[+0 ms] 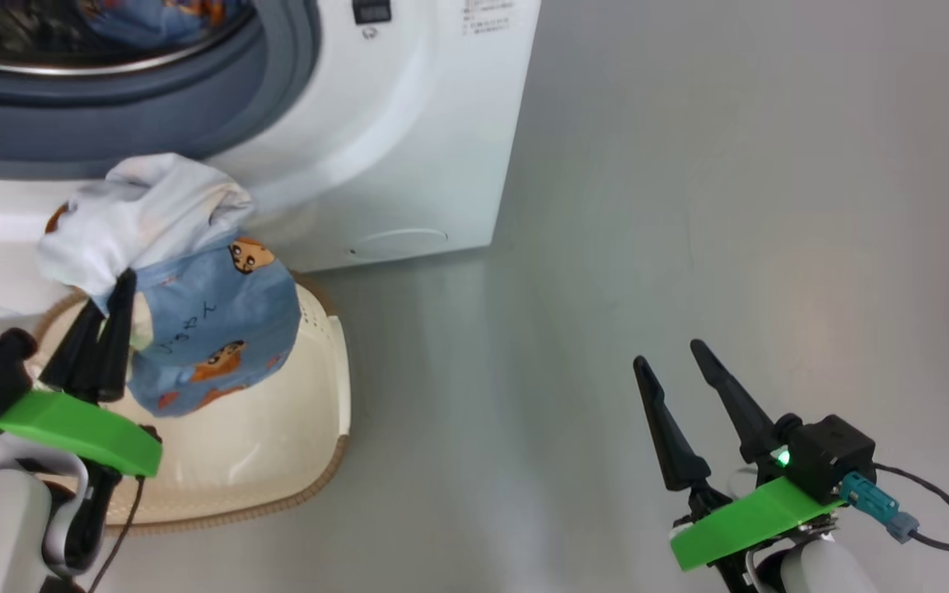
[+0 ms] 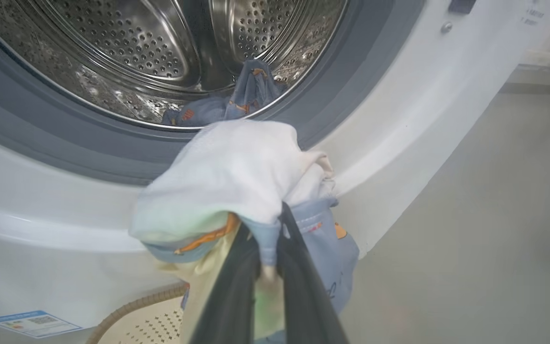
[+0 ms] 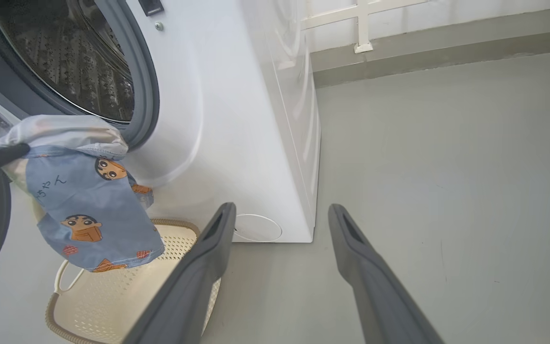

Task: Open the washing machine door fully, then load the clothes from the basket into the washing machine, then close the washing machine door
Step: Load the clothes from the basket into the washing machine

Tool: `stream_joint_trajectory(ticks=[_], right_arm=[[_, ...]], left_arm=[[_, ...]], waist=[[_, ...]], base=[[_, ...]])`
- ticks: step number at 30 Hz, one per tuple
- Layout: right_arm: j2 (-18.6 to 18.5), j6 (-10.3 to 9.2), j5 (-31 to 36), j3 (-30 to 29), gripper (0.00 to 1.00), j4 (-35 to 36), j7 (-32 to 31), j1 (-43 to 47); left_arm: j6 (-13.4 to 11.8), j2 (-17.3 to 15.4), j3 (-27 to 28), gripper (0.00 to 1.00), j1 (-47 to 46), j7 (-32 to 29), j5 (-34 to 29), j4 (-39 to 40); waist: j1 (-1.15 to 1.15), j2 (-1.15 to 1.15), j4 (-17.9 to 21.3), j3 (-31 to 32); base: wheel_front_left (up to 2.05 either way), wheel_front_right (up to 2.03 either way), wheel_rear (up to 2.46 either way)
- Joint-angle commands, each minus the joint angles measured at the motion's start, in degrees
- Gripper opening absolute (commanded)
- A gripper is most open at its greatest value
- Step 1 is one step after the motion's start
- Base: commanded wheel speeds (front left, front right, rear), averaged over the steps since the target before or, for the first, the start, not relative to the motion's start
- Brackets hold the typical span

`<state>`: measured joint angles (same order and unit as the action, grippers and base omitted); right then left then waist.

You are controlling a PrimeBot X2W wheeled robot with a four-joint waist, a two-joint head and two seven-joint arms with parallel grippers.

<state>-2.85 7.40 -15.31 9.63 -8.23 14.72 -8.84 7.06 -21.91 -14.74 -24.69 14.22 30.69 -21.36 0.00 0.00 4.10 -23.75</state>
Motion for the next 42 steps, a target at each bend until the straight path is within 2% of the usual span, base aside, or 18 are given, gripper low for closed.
stream_joint_trajectory(ticks=[1, 11, 22, 32, 42], right_arm=[[0.0, 0.09, -0.9, 1.5, 1.00, 0.7, 0.3, 1.3], [0.0, 0.09, -0.6, 0.6, 1.00, -1.3, 0.3, 2.5], [0.0, 0.09, -0.3, -0.1, 1.00, -2.9, 0.3, 4.5], [0.0, 0.09, 1.1, -1.1, 1.00, -0.7, 0.3, 6.0], [0.0, 0.09, 3.2, -2.1, 1.00, 2.4, 0.3, 7.6]], left_arm=[[-0.6, -1.7, 3.1, 0.00, 0.8, 0.8, -0.8, 2.5], [-2.9, 0.2, 6.9, 0.00, 6.0, 0.8, -4.9, 11.3], [-5.1, 1.4, 9.0, 0.00, 11.3, 0.8, -8.2, 15.8], [-6.7, 2.5, 12.7, 0.00, 17.4, 0.8, -10.4, 18.1], [-8.3, 5.6, 17.0, 0.00, 25.1, 0.8, -12.3, 21.0]], waist=[[0.00, 0.00, -1.1, 2.8], [0.00, 0.00, -3.0, 8.4], [0.00, 0.00, -5.5, 14.0], [0.00, 0.00, -4.9, 17.2], [0.00, 0.00, -3.2, 19.8]], base=[[0.00, 0.00, 0.00], [0.00, 0.00, 0.00], [0.00, 0.00, 0.00], [0.00, 0.00, 0.00], [0.00, 0.00, 0.00]])
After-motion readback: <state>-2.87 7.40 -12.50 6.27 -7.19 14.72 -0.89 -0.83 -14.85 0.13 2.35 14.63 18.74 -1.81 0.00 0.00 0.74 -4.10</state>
